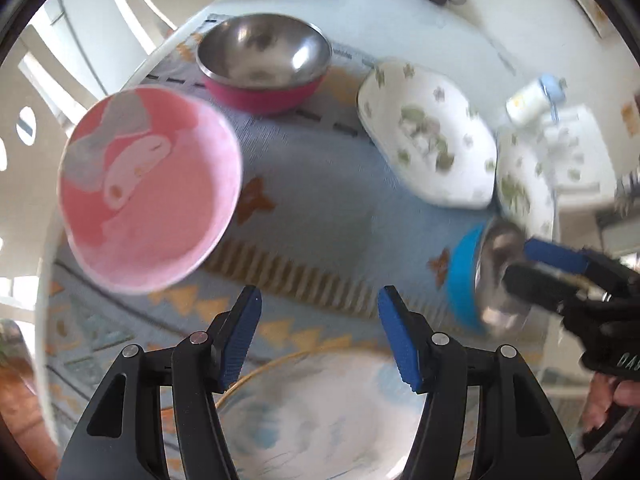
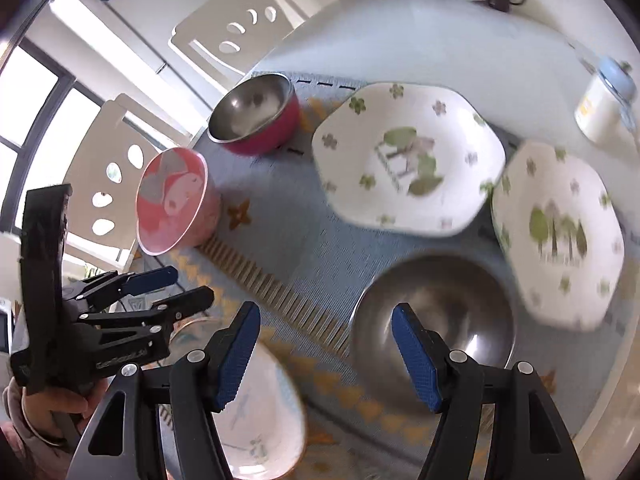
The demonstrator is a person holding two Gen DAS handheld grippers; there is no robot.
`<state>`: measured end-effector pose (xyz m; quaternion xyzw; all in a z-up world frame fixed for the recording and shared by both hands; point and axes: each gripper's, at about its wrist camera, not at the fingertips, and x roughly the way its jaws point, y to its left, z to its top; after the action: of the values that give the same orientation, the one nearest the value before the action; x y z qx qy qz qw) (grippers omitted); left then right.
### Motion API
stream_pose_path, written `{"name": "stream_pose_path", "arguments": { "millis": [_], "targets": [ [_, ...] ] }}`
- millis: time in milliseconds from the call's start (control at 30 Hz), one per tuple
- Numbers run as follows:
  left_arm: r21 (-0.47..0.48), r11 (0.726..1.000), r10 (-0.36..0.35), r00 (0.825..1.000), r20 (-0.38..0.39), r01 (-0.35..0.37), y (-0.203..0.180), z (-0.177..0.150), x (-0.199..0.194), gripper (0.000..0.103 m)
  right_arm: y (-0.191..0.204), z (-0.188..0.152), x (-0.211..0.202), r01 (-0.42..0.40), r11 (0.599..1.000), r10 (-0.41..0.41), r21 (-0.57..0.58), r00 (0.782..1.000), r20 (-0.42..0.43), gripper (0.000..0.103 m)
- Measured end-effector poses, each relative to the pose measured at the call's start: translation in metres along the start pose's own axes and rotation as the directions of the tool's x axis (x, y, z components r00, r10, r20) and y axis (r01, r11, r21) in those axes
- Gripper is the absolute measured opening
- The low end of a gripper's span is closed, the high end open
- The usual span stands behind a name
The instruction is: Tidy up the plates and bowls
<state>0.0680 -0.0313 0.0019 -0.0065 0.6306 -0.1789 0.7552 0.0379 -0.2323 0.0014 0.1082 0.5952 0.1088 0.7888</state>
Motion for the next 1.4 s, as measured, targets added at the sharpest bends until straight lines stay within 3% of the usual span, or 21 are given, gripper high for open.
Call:
{"name": "stream_pose_path", "arguments": {
  "millis": [133,367,567,667,1000,1100,1200,1400],
  "targets": [
    [-0.023,1.000,0.002,1.000,0.027,-0.001,-0.019,0.029,0.011,0.059,-0.027,0.032,-0.007,-0.058,0.998,0.058,0.009,0.998,-0.002,0.068],
    [-0.025,0.999,0.037,0.998,0.057,-0.035,-0.046,0.069,0.026,0.059,-0.081,0.101,-0.009,-0.054,0.996,0.051,0.073,0.998,0.036,0.068],
    [-0.025,0.998,0.057,0.996,0.063,-0.056,-0.056,0.089,0.051,0.059,-0.112,0.133,0.025,0.054,0.995,-0.054,0.088,0.999,0.000,0.068],
    [-0.039,0.998,0.057,0.997,0.043,-0.055,-0.055,0.093,0.064,0.059,-0.122,0.139,0.040,0.107,0.989,-0.111,0.104,0.993,0.028,0.068],
    [-0.047,0.997,0.065,0.997,0.035,-0.064,-0.055,0.099,0.088,0.057,-0.143,0.142,0.088,0.065,0.988,-0.064,0.138,0.998,-0.008,0.067],
    [-0.041,0.996,0.078,0.996,0.032,-0.077,-0.056,0.101,0.092,0.057,-0.137,0.144,0.094,0.020,0.994,-0.019,0.109,1.000,-0.010,0.068],
    [-0.046,0.996,0.083,0.996,0.023,-0.082,-0.053,0.103,0.096,0.057,-0.132,0.146,0.098,0.047,0.996,-0.046,0.080,0.999,-0.014,0.068],
    [-0.065,0.995,0.083,0.996,0.024,-0.081,-0.044,0.103,0.100,0.058,-0.135,0.145,0.098,0.013,0.995,-0.011,0.100,1.000,-0.019,0.069]
  ]
}}
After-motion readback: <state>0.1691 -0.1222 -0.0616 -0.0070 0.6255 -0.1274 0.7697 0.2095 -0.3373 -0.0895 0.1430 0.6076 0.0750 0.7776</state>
